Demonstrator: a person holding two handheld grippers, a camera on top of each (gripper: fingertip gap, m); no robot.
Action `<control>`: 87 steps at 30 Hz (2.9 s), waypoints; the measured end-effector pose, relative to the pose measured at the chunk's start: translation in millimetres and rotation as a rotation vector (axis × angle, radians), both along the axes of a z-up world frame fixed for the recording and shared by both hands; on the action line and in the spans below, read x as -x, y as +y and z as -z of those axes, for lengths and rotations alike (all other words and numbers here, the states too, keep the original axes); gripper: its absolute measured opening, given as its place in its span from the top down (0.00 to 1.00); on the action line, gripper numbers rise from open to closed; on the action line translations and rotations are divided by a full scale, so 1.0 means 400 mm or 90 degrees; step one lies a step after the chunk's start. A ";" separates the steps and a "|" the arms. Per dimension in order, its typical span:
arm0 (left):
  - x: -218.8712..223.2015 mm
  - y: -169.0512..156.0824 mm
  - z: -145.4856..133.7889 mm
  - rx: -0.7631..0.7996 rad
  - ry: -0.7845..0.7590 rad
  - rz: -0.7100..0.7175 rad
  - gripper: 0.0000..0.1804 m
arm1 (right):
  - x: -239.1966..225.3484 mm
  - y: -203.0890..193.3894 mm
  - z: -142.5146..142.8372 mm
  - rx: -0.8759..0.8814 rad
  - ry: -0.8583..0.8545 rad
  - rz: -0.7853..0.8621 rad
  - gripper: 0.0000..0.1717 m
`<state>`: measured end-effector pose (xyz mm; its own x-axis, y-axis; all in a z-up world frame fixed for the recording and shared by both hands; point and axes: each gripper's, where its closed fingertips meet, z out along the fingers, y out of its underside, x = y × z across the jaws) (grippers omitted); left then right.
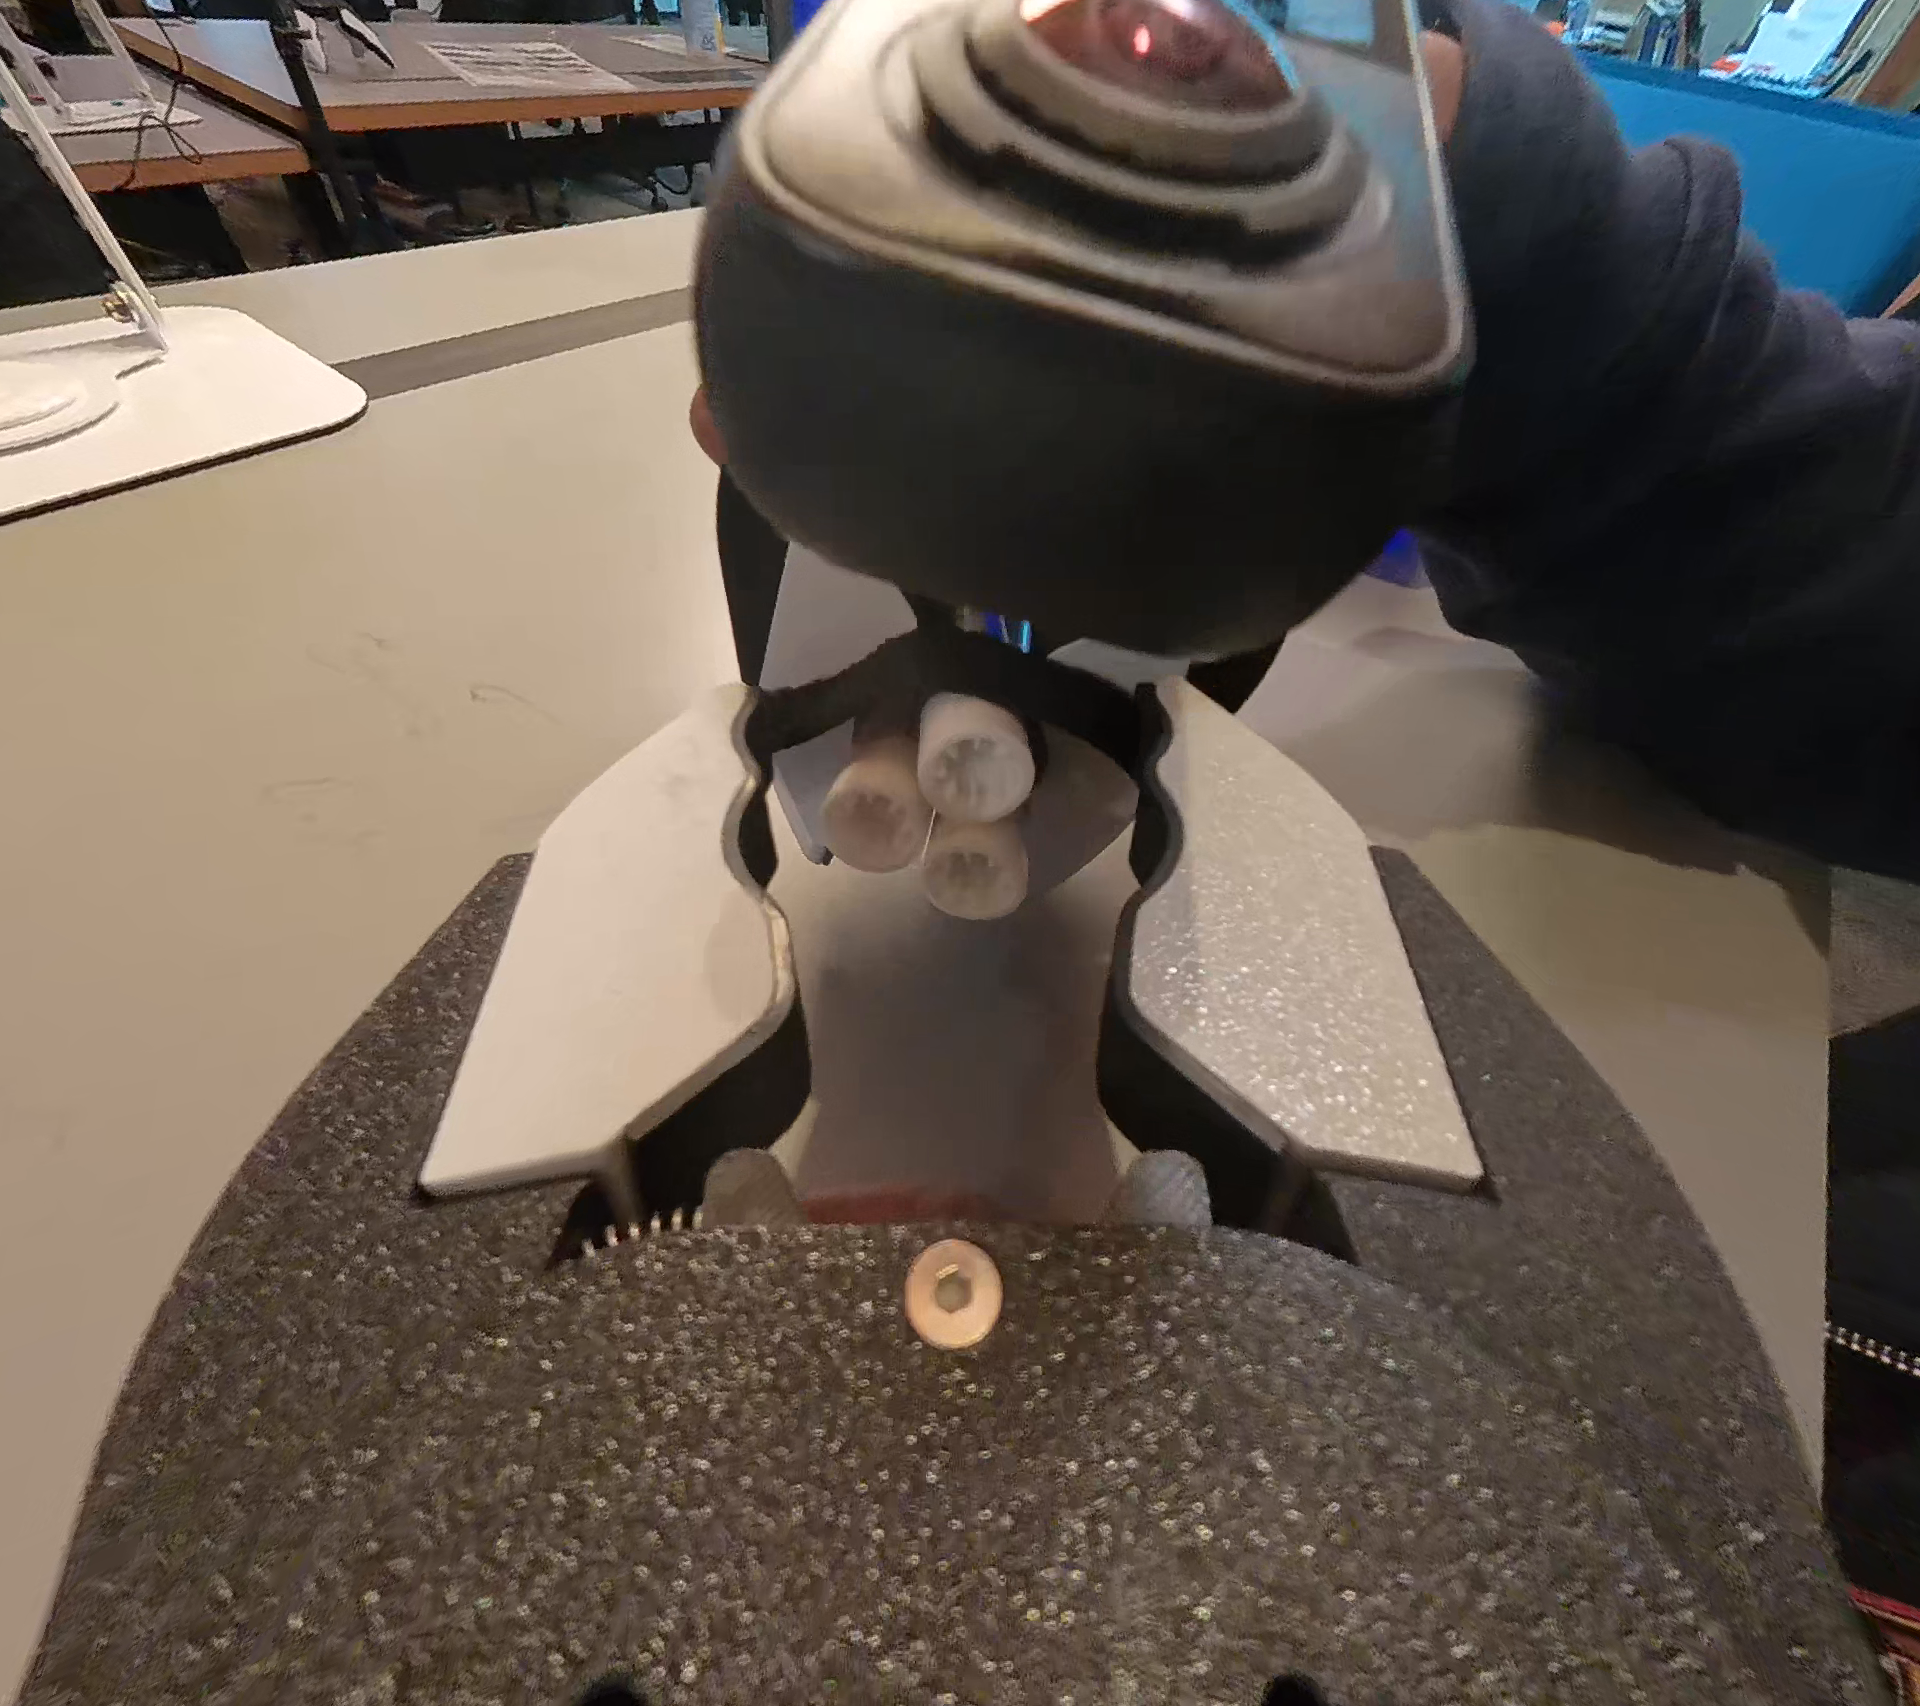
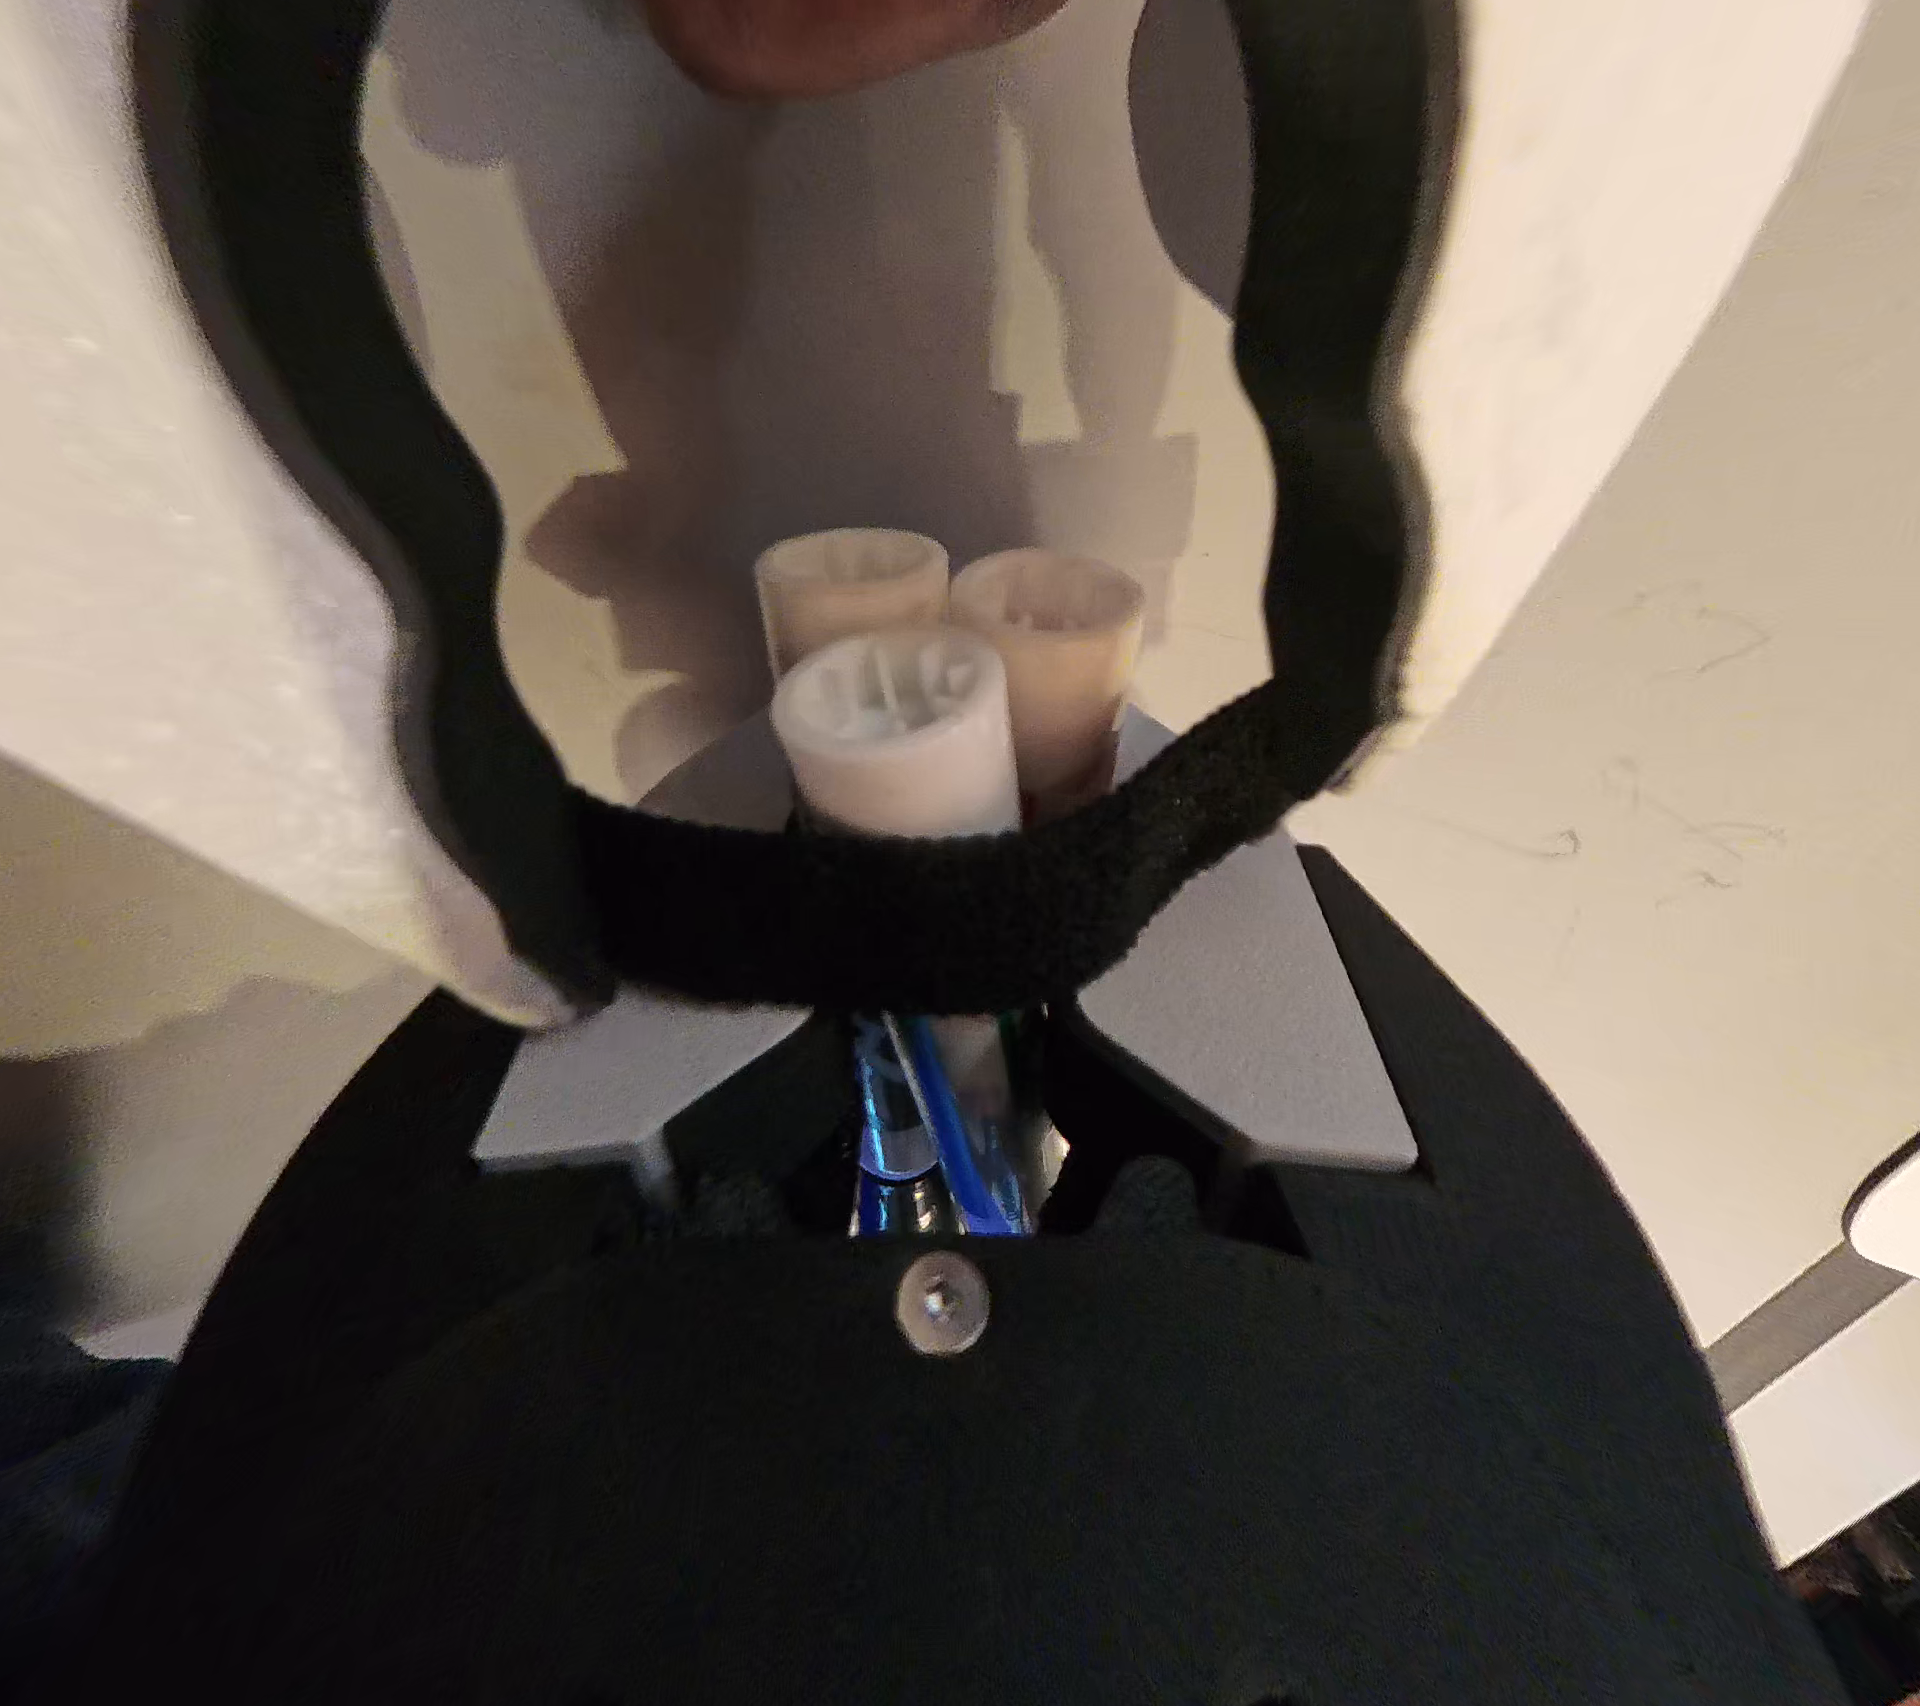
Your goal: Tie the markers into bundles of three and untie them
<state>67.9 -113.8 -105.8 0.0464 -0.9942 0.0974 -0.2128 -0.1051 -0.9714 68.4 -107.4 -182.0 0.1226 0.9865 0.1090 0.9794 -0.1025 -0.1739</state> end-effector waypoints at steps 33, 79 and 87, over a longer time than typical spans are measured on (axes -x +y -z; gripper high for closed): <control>0.034 0.001 0.059 -0.060 0.107 0.039 0.75 | 0.020 0.002 -0.034 -0.036 0.016 -0.006 0.75; 0.071 0.013 -0.013 -0.484 0.012 0.098 0.95 | 0.064 -0.027 -0.101 -0.002 0.072 -0.032 0.75; 0.082 0.010 -0.039 -0.444 -0.015 0.033 1.00 | 0.082 -0.036 -0.116 -0.003 0.082 -0.028 0.75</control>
<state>35.0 -109.8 -90.4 0.0025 -0.8255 -0.5644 -0.1782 0.5550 -0.8126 35.7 -121.8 -135.5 0.0928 0.9906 0.1001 0.9526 -0.0590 -0.2986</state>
